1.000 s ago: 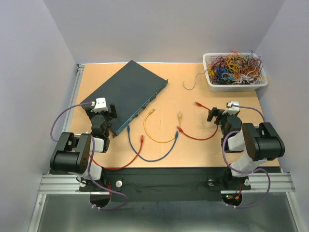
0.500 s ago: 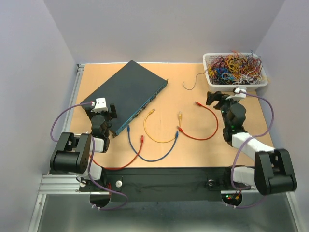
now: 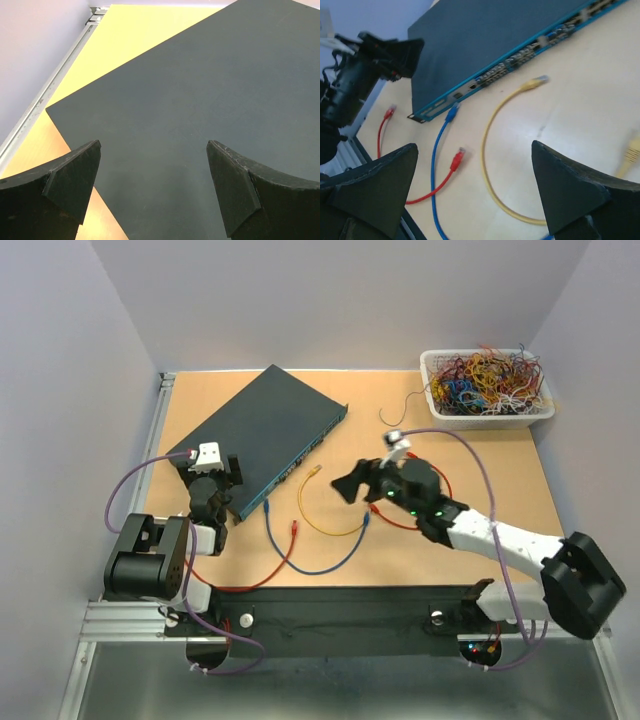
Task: Insert the plug into the switch port
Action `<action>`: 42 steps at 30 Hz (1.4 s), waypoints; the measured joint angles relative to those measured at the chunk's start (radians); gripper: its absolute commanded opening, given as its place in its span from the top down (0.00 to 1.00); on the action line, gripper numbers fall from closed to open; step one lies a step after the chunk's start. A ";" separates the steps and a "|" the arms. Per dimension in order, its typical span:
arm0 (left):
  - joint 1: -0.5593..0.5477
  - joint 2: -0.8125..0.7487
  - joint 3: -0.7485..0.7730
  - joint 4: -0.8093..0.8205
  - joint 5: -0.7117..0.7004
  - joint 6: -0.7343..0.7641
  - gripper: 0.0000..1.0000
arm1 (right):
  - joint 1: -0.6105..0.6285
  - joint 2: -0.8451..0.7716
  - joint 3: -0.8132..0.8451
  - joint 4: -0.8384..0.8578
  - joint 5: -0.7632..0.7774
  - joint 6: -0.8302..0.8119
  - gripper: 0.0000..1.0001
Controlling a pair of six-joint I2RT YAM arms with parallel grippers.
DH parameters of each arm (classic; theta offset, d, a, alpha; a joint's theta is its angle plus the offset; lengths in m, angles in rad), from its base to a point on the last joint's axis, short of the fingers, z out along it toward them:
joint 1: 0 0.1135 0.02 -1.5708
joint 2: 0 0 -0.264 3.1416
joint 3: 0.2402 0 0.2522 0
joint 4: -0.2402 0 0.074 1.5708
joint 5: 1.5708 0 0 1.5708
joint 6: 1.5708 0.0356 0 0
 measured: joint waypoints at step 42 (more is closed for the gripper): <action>0.000 0.000 0.000 0.000 0.000 -0.002 0.01 | 0.482 0.926 0.863 -0.397 0.356 -0.246 0.44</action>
